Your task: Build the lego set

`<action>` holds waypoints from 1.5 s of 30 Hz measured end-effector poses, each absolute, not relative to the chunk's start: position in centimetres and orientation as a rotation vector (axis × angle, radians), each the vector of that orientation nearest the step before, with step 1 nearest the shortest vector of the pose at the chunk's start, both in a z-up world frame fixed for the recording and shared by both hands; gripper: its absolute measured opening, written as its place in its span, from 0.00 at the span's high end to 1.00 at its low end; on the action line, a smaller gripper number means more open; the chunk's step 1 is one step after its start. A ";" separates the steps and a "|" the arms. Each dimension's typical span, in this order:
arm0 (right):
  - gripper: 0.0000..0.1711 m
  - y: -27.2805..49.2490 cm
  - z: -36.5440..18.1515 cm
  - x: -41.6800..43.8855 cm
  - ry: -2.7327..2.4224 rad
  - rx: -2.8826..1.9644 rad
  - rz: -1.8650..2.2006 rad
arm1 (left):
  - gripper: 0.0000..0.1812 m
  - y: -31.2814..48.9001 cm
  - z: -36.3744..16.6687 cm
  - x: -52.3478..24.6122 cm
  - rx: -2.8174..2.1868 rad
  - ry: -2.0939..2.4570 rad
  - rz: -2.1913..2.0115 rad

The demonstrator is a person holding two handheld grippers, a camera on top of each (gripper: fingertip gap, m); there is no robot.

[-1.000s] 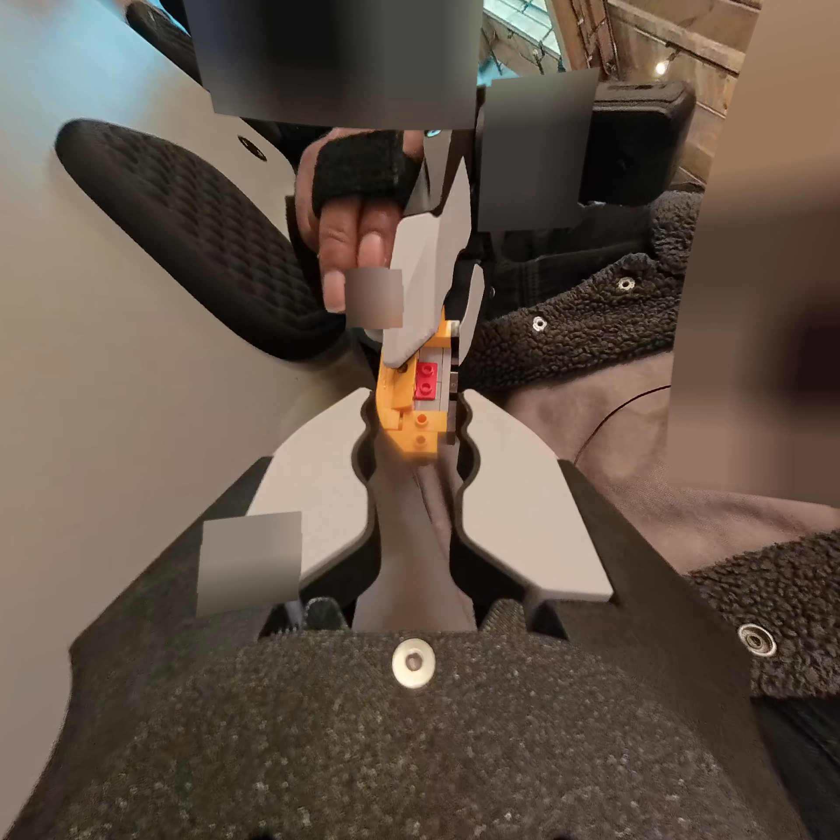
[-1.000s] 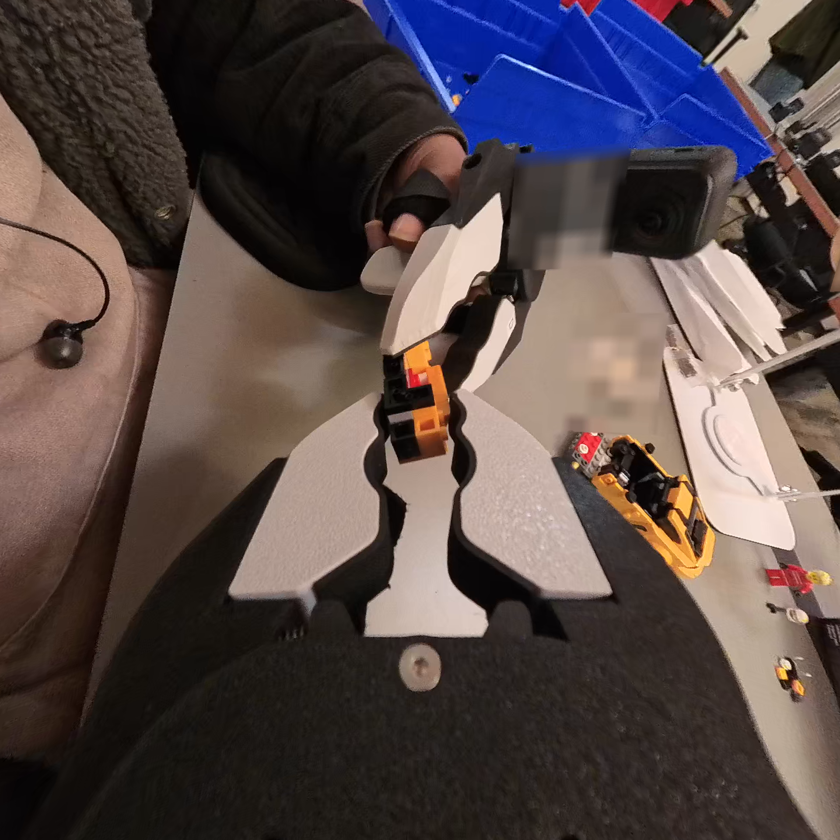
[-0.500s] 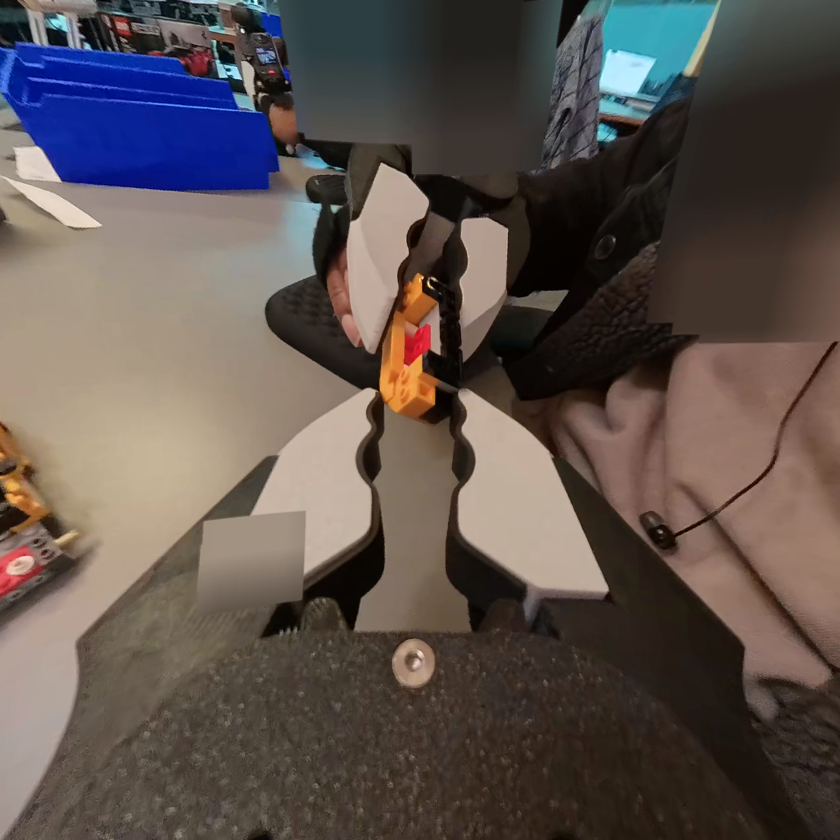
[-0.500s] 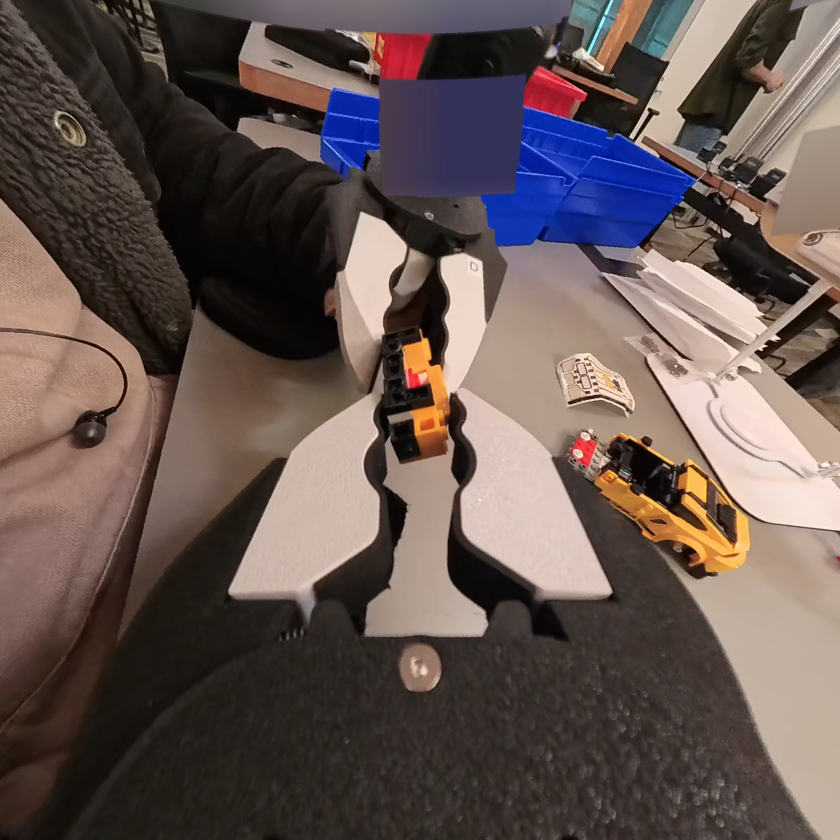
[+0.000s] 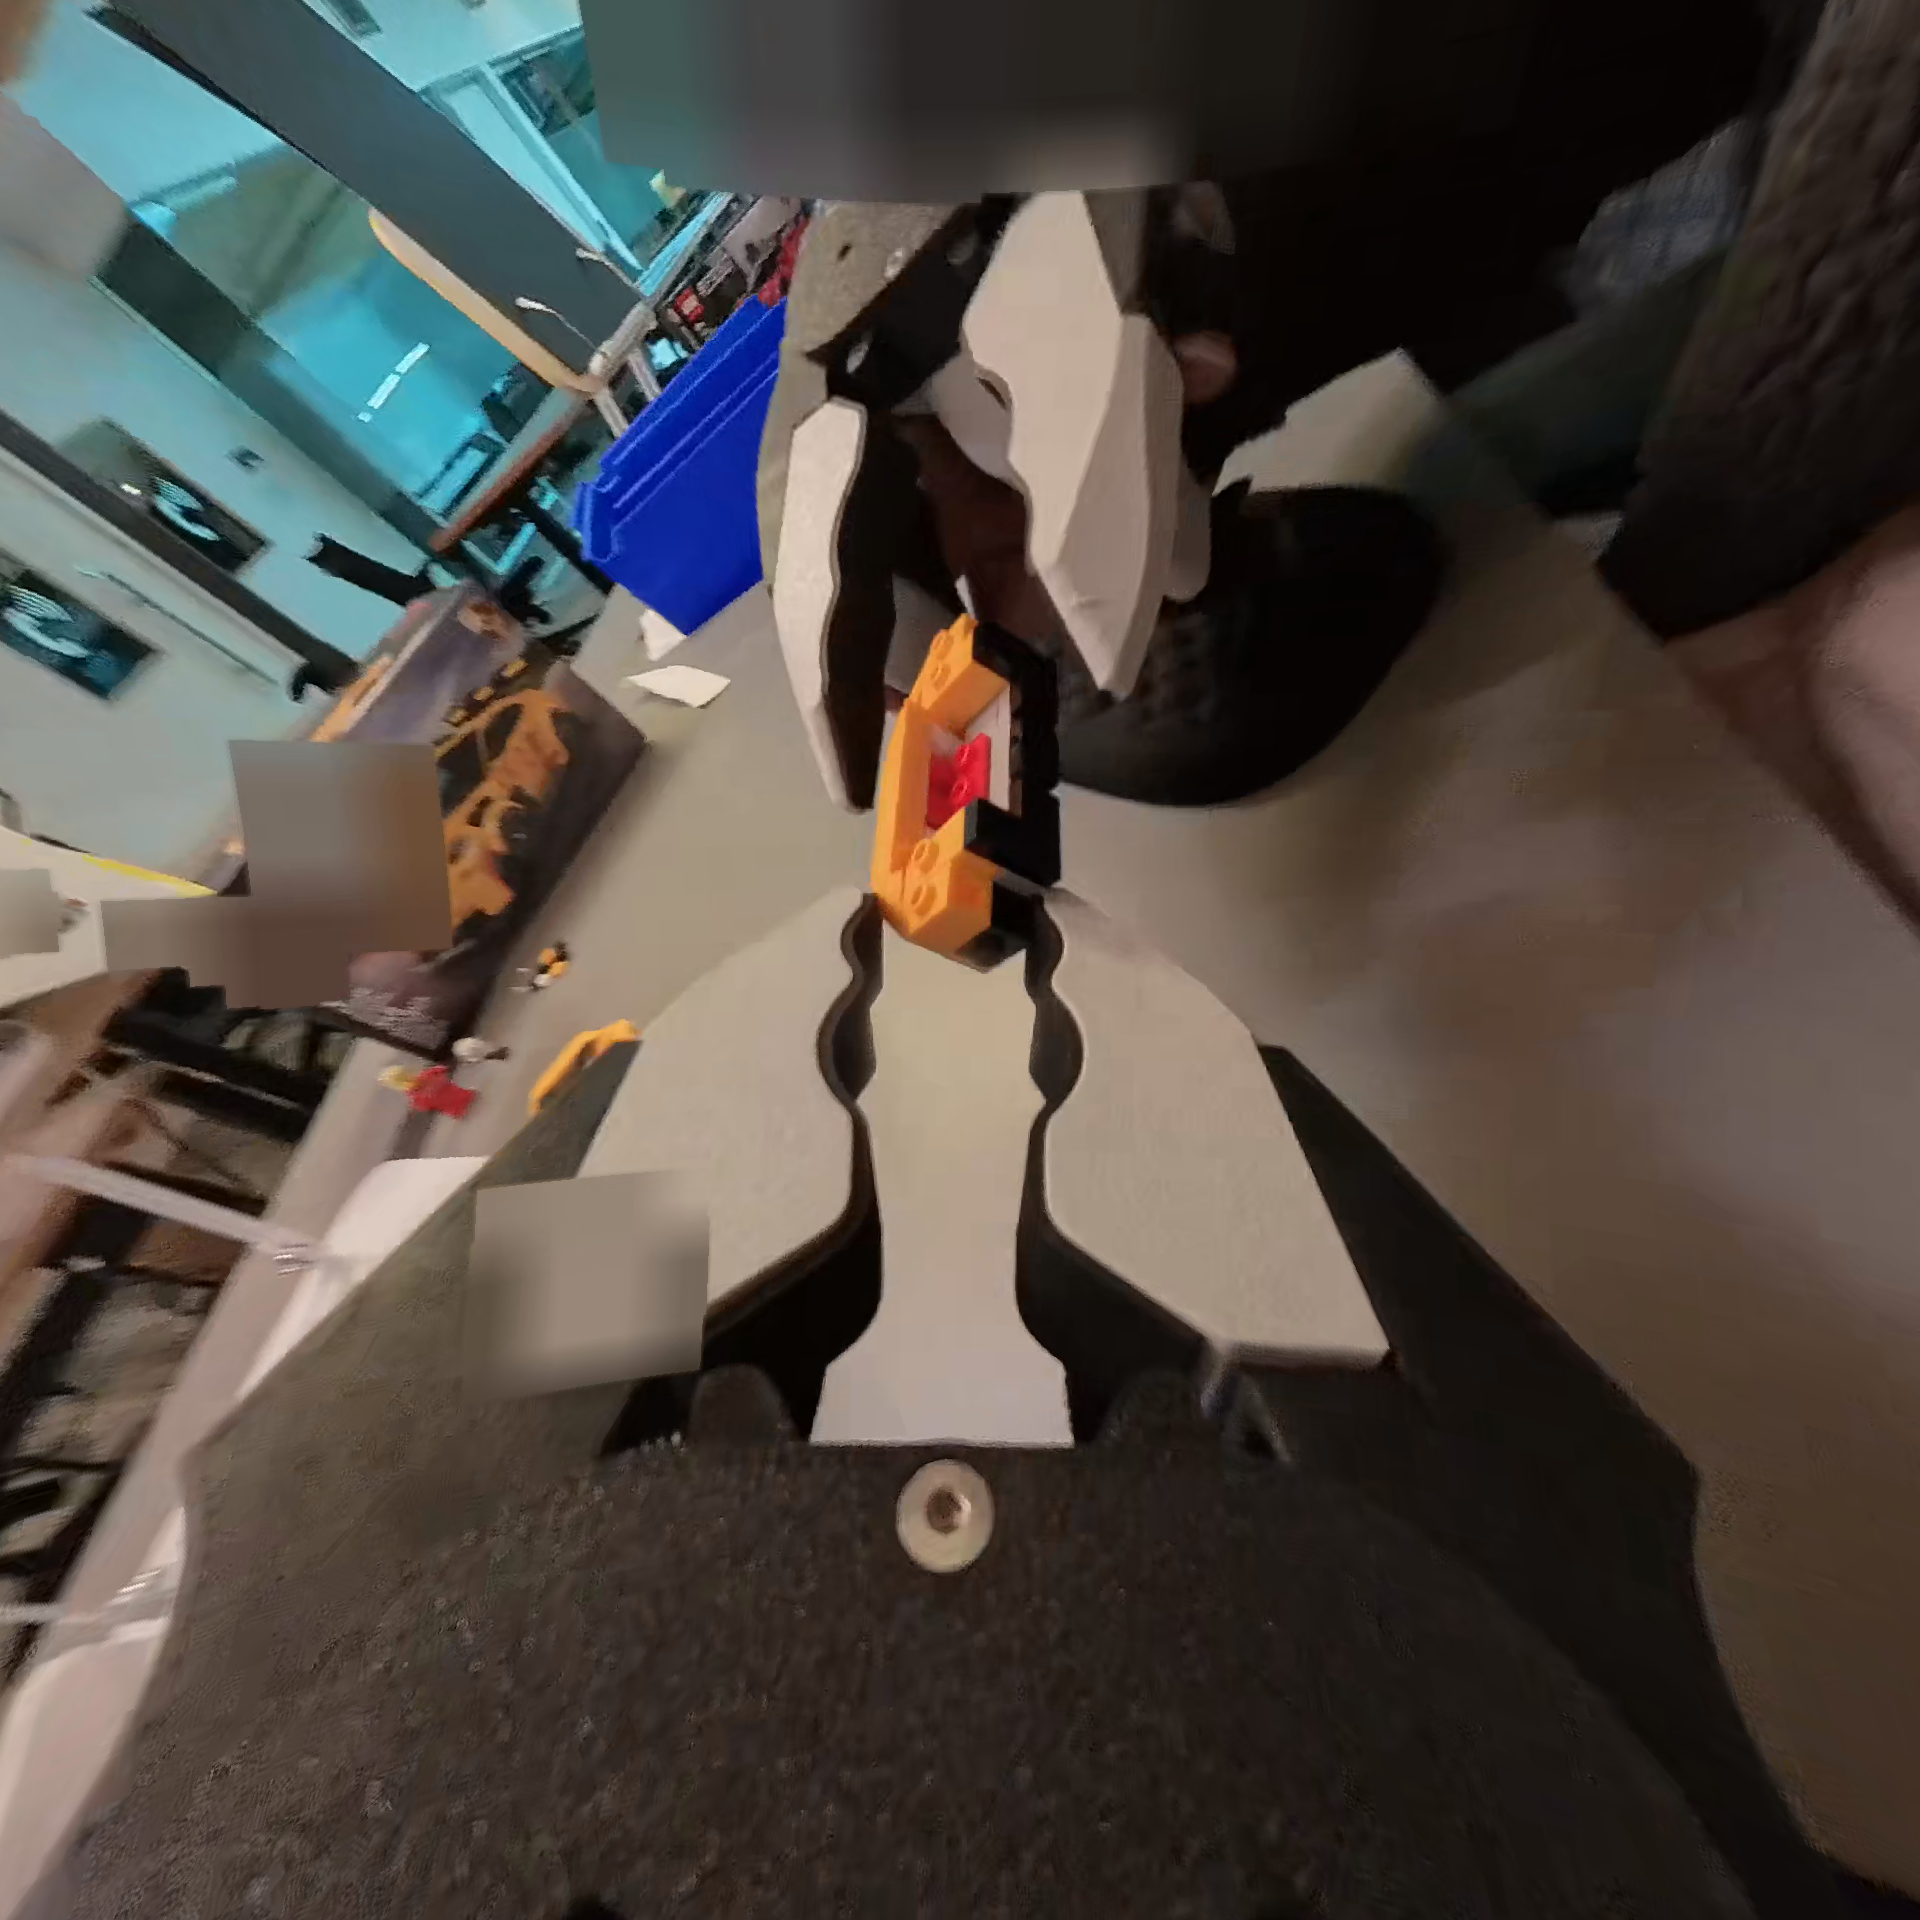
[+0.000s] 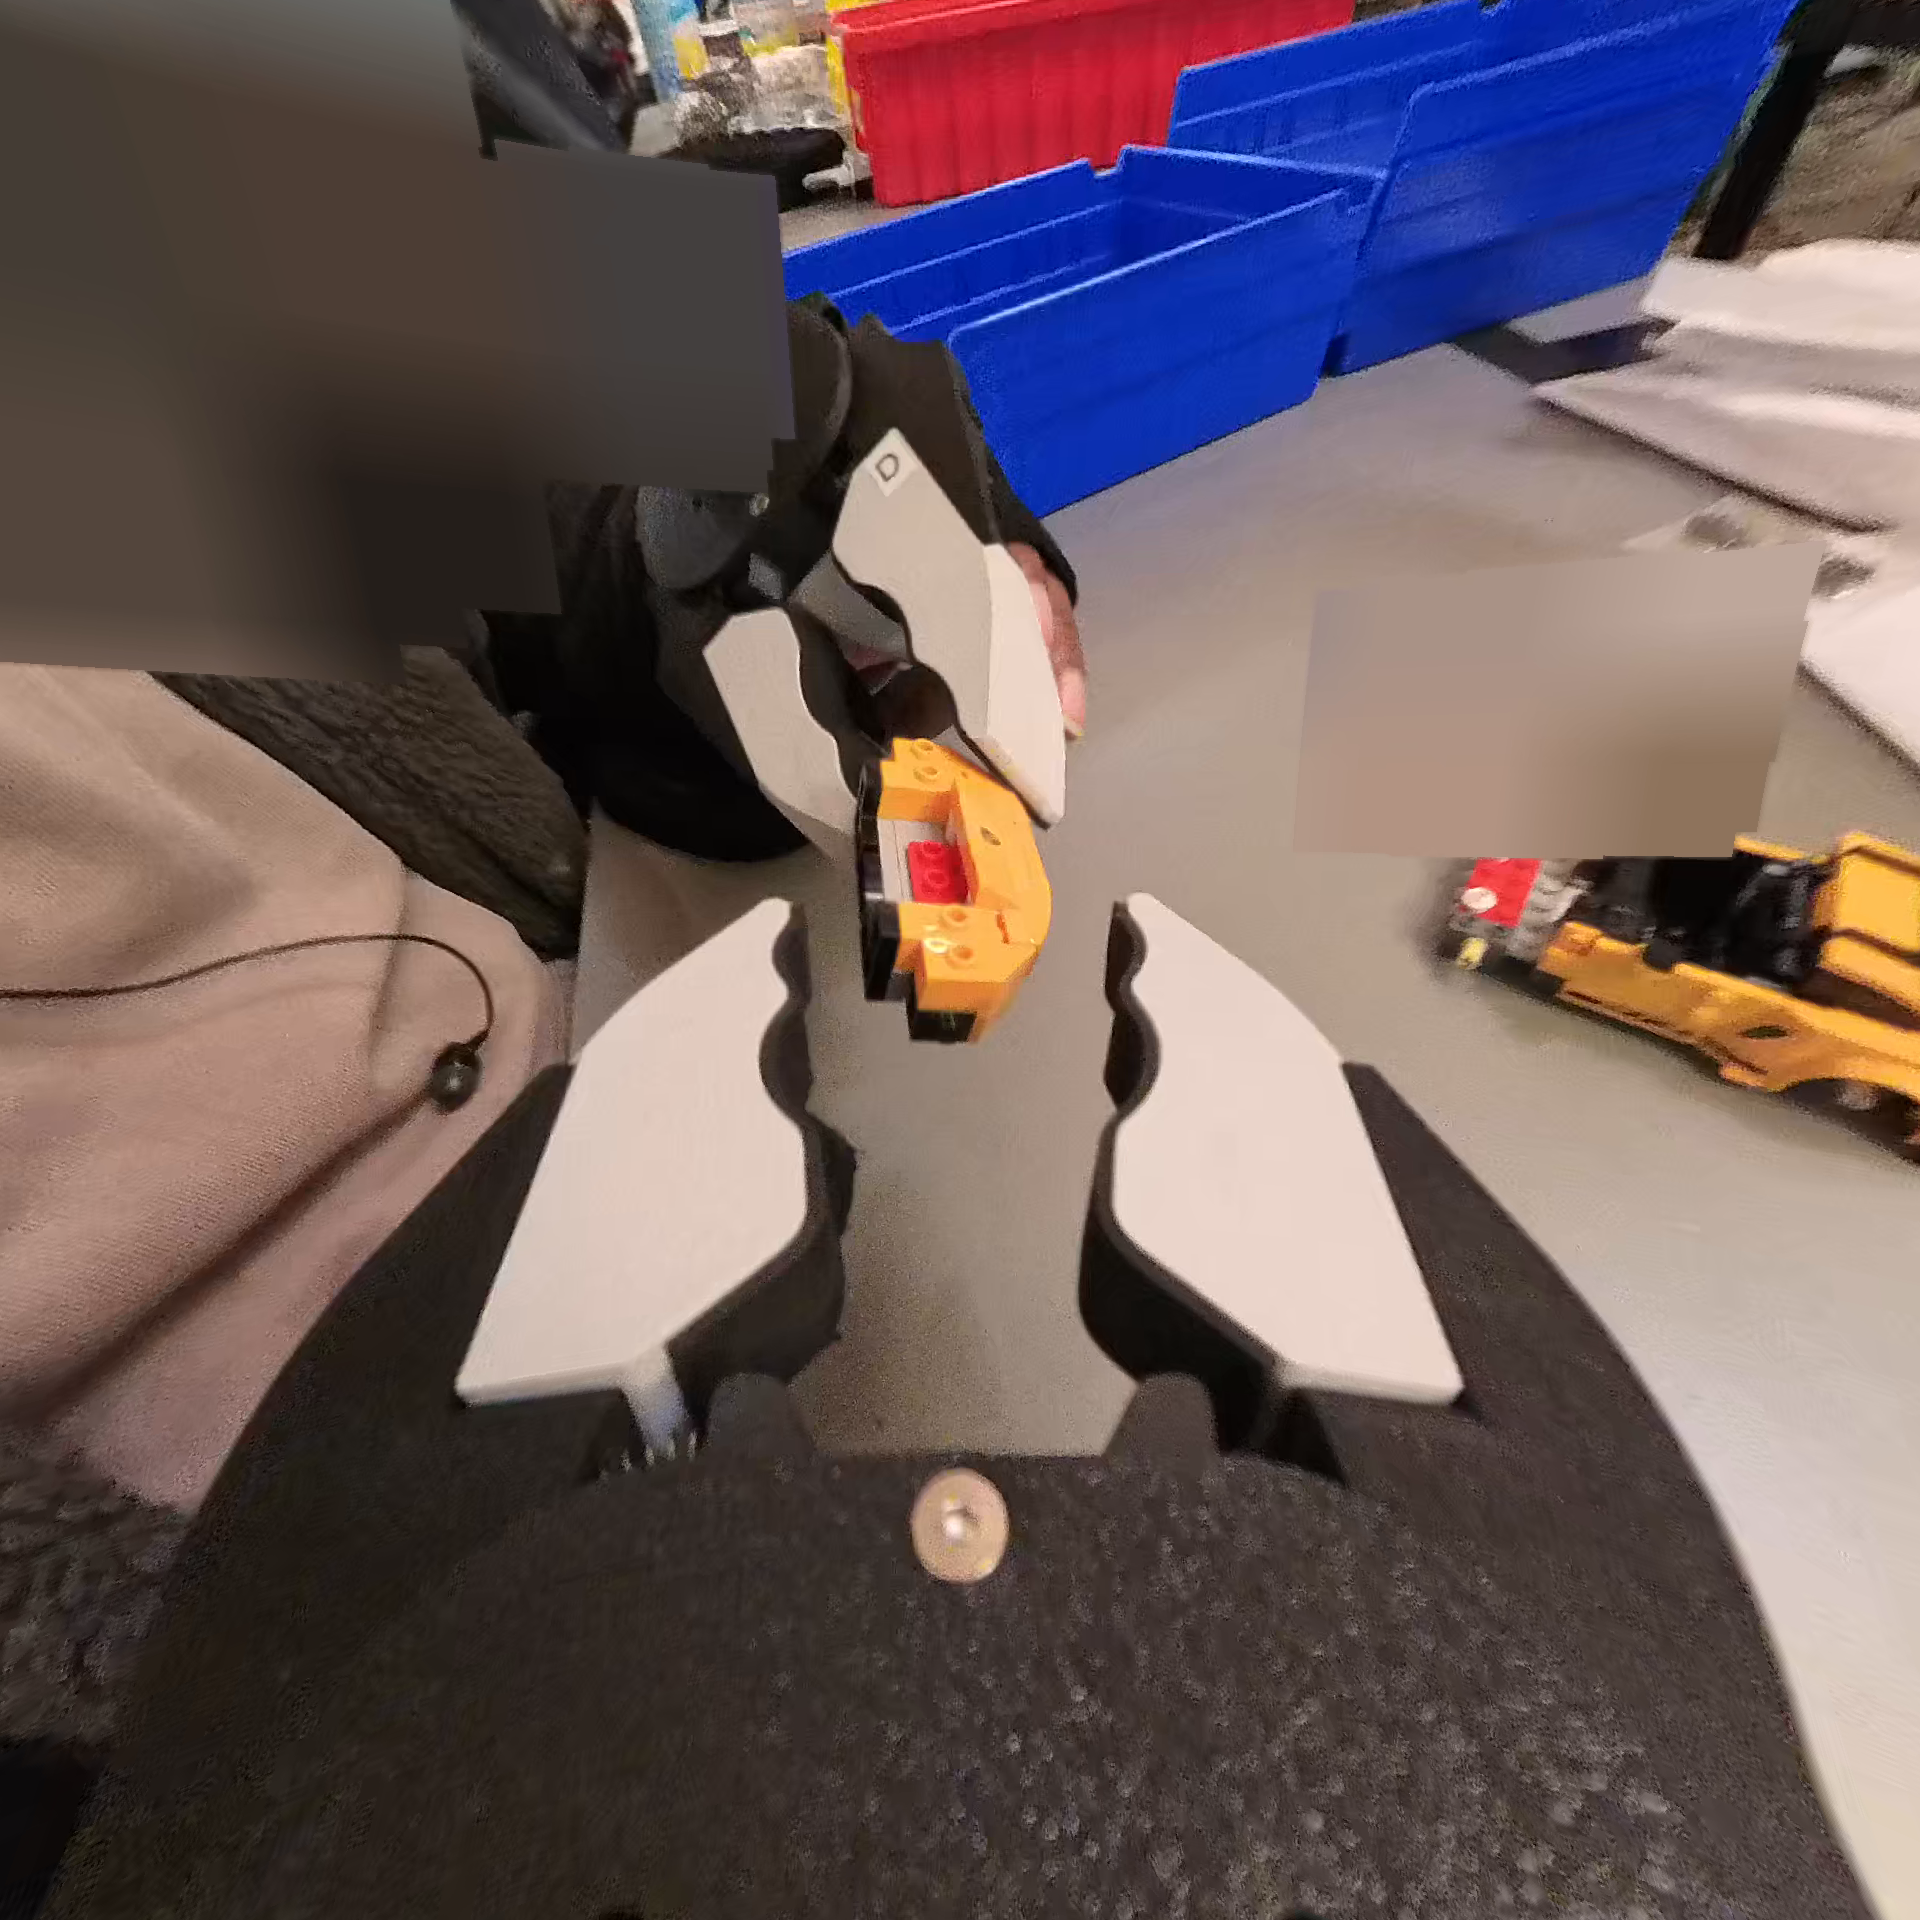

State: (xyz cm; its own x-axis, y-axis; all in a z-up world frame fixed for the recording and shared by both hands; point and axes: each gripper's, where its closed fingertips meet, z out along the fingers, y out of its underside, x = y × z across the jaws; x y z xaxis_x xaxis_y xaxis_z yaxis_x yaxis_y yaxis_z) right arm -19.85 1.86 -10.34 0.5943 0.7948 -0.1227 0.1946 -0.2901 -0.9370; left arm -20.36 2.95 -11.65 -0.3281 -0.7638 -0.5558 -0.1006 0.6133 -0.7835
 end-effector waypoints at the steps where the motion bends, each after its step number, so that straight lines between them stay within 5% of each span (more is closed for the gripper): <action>1: 0.68 2.1 -10.6 -20.0 -0.803 -1.823 0.751 | 0.86 3.1 -11.8 -20.3 -0.682 1.798 -0.759; 4: 0.78 2.8 -11.8 -20.4 -0.899 -1.844 0.689 | 0.85 3.6 -11.7 -20.2 -0.676 1.780 -0.715; 17: 0.79 4.5 -11.7 -20.6 -1.096 -1.570 0.339 | 0.79 3.4 -11.2 -20.7 -0.817 1.760 -1.138; 30: 0.80 6.0 -14.3 -19.7 -1.157 -1.792 0.195 | 0.78 4.5 -12.2 -20.3 -0.831 1.779 -1.003; 45: 0.80 4.4 -11.1 -21.0 -1.122 -1.588 0.434 | 0.81 3.7 -10.4 -21.1 -0.824 1.727 -1.220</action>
State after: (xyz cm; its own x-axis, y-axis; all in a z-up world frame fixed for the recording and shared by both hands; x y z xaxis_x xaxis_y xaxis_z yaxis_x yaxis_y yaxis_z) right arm -20.99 4.39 -11.10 0.4862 0.8314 0.2689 0.4337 0.0376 -0.9003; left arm -21.08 3.68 -10.38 -0.4266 -0.8657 -0.2619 -0.0423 0.3083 -0.9503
